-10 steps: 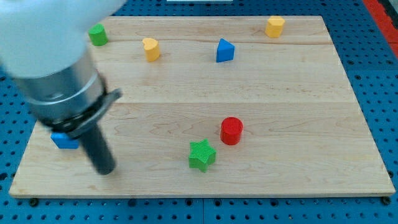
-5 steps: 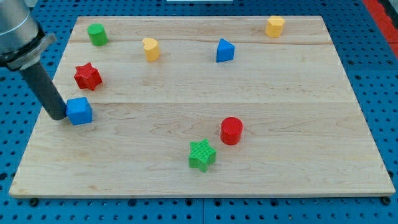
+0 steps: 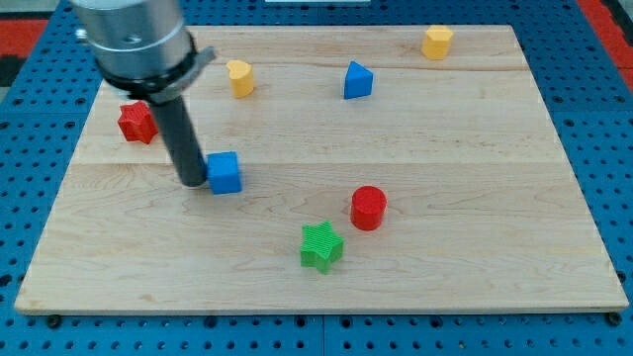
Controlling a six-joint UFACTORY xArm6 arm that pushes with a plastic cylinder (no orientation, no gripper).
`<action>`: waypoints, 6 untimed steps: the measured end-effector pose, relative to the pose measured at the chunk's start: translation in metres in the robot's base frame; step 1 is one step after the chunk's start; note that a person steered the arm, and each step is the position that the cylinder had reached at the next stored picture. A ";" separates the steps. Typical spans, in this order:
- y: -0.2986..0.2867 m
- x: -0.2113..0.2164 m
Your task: Push the blue cube to the top center of the board
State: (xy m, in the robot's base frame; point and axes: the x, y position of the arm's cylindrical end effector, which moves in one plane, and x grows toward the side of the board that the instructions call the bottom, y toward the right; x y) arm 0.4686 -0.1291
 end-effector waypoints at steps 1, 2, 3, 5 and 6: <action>0.027 0.010; 0.060 0.015; 0.096 0.015; 0.138 0.013; 0.133 -0.013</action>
State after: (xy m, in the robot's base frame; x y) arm 0.4556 0.0042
